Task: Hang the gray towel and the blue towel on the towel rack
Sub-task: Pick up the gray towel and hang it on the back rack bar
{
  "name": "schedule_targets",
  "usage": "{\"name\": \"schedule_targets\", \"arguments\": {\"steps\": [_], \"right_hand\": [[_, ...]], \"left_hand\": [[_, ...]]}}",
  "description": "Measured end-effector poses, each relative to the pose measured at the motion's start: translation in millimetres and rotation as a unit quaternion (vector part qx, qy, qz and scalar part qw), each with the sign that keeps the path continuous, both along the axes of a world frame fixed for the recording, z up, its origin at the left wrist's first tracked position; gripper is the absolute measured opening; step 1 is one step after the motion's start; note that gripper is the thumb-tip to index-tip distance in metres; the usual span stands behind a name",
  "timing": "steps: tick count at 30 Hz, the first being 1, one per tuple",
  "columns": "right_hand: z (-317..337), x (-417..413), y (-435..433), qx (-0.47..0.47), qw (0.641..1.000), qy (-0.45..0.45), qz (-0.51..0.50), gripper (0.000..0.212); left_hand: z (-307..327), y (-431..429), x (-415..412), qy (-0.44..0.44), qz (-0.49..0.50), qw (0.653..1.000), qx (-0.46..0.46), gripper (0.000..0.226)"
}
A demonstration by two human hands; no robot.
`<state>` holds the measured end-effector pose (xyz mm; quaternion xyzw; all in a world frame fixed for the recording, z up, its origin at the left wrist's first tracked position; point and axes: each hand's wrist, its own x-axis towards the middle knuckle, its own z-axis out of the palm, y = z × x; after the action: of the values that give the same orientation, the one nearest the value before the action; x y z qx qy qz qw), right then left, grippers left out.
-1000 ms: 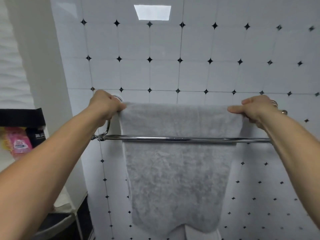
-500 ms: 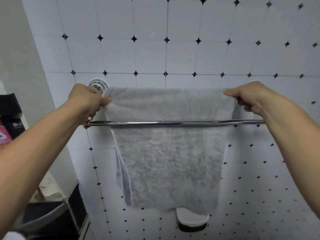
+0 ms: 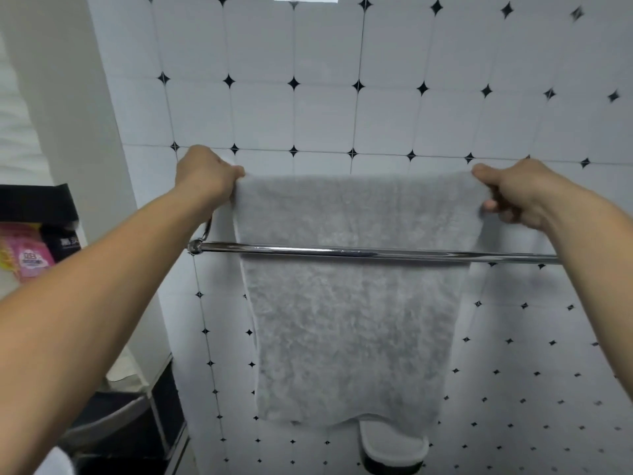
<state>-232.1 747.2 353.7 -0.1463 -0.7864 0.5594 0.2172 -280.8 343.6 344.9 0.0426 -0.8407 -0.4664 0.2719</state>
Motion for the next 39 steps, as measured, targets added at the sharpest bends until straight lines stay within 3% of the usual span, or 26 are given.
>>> {"name": "schedule_targets", "arguments": {"steps": [4, 7, 10, 13, 20, 28, 33, 39], "right_hand": [[-5, 12, 3, -0.024, 0.994, -0.095, 0.056, 0.010], [-2, 15, 11, 0.030, 0.997, -0.075, 0.013, 0.010], [-5, 15, 11, 0.049, 0.997, -0.055, -0.011, 0.016], [-12, 17, 11, 0.048, 0.997, -0.065, -0.007, 0.019], [-14, 16, 15, 0.053, 0.998, -0.007, -0.038, 0.025], [-20, 23, 20, 0.062, 0.997, 0.012, -0.046, 0.019], [-28, 31, 25, 0.053, 0.998, 0.031, -0.029, 0.017], [-45, 33, 15, 0.058, 0.998, 0.009, 0.013, 0.016]], "left_hand": [[-17, -4, 5, -0.022, -0.076, 0.992, 0.095, 0.022], [-17, -11, 4, -0.025, -0.078, 0.991, 0.103, 0.023], [-9, -18, 3, 0.002, -0.060, 0.997, 0.057, 0.015], [-10, -19, 6, 0.029, -0.043, 0.998, -0.046, 0.007], [-12, -3, 9, 0.072, -0.038, 0.977, -0.195, 0.014], [-14, 9, 3, 0.071, -0.043, 0.968, -0.236, 0.016], [-20, 1, 9, 0.055, -0.033, 0.976, -0.210, 0.028], [-46, 13, 18, -0.013, -0.087, 0.996, 0.033, 0.044]]}}
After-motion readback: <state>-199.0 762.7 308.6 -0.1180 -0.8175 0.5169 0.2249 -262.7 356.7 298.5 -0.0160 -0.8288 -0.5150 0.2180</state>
